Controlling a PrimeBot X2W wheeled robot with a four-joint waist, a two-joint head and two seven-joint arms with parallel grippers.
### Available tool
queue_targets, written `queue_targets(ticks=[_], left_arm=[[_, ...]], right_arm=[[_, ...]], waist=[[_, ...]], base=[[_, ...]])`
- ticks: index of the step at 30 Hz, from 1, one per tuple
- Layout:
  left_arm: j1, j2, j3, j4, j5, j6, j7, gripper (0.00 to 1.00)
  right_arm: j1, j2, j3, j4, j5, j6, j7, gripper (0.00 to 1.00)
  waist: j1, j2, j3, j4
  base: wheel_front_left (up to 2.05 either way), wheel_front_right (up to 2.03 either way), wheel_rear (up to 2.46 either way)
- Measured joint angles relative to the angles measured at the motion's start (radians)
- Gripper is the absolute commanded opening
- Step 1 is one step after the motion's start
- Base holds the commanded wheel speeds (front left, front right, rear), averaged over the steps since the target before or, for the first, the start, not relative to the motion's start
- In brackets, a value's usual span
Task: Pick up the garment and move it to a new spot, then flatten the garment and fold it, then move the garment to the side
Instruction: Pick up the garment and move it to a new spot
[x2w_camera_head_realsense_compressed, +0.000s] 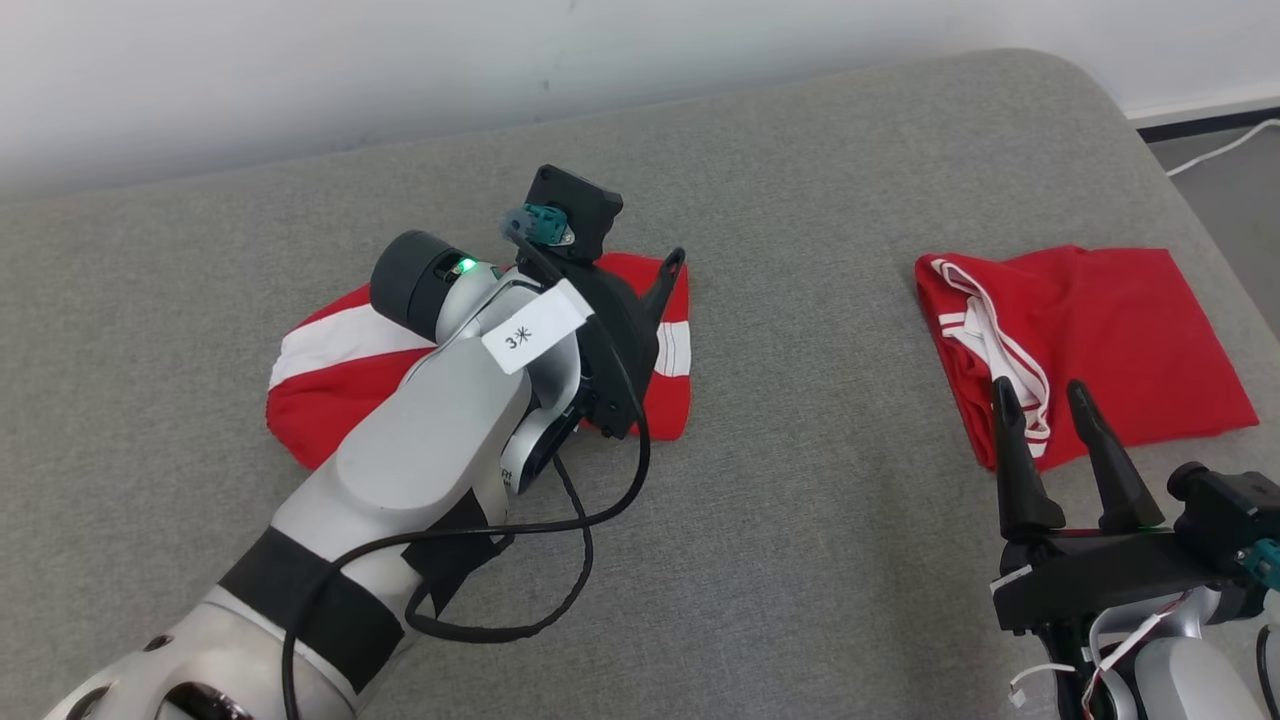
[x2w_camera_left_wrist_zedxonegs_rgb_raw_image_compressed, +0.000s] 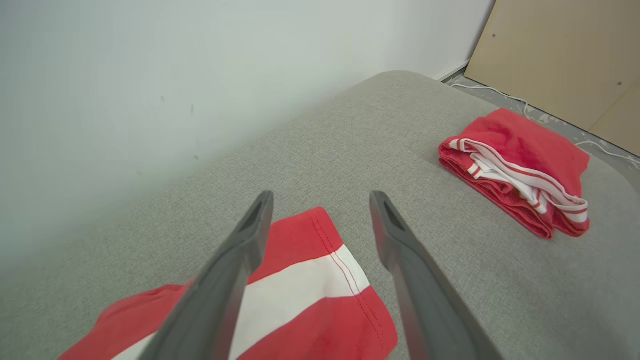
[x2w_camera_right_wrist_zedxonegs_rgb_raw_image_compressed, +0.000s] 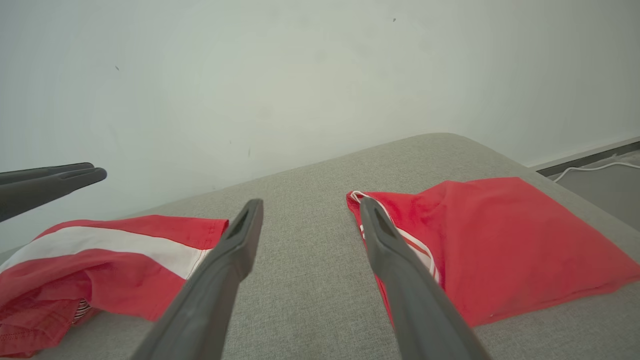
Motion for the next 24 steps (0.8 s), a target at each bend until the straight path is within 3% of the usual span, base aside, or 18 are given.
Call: queue_targets(ticks=[16, 24], left_arm=[[0.011, 0.002, 0.009, 0.005, -0.068, 0.012, -0.028, 1.0], [0.079, 0.11, 0.075, -0.128, -0.081, 0.066, -0.166, 1.0]], right_arm=[[-0.019, -0.02, 0.002, 0.041, -0.002, 0.003, -0.013, 1.0], [0.033, -0.021, -0.011, 0.034, -0.004, 0.002, -0.036, 1.0]], waist=[[-0.0002, -0.0001, -0.073, 0.122], [-0.0004, -0.0002, -0.146, 0.173]], base=[[0.0, 0.0, 0.0], [0.0, 0.0, 0.0]])
